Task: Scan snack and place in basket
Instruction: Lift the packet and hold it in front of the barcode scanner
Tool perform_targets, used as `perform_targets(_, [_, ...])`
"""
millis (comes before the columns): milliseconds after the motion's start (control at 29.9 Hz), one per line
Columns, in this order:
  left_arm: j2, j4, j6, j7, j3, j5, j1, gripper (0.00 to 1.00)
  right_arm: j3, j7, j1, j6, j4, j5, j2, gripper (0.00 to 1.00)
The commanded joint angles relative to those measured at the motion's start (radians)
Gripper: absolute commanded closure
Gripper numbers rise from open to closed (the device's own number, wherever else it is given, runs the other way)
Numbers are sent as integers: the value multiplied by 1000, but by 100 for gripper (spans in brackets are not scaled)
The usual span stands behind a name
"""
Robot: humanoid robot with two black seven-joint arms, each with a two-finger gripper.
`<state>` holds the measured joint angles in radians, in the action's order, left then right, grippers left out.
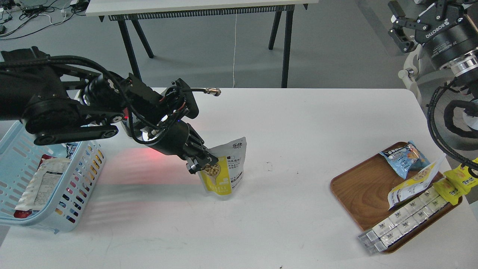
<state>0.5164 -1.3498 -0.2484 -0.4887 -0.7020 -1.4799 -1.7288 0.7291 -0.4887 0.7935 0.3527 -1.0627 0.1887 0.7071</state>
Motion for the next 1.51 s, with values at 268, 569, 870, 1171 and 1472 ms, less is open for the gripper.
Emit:
perform_targets(268, [174,-12,1,0,-1,-149,-138,100,19,0,-5,3,-11,0,0,3])
perform_targets(569, [198,66,0,0,-2,-233,-89,100,24,0,-5,3,-33,0,2,3])
perform_targets(870, [235,103,-5,0,-1,-255,-69,100,24,0,-13,3,-33,0,2,3])
perform_targets(1171, [246,138,-6,0,2,-258,-61,100,24,0,-13,3,-33,0,2,3])
perform_targets(1472, [275,129,-31,0,13,-263,-63,100,24,0,-13,3,-34,0,0,3])
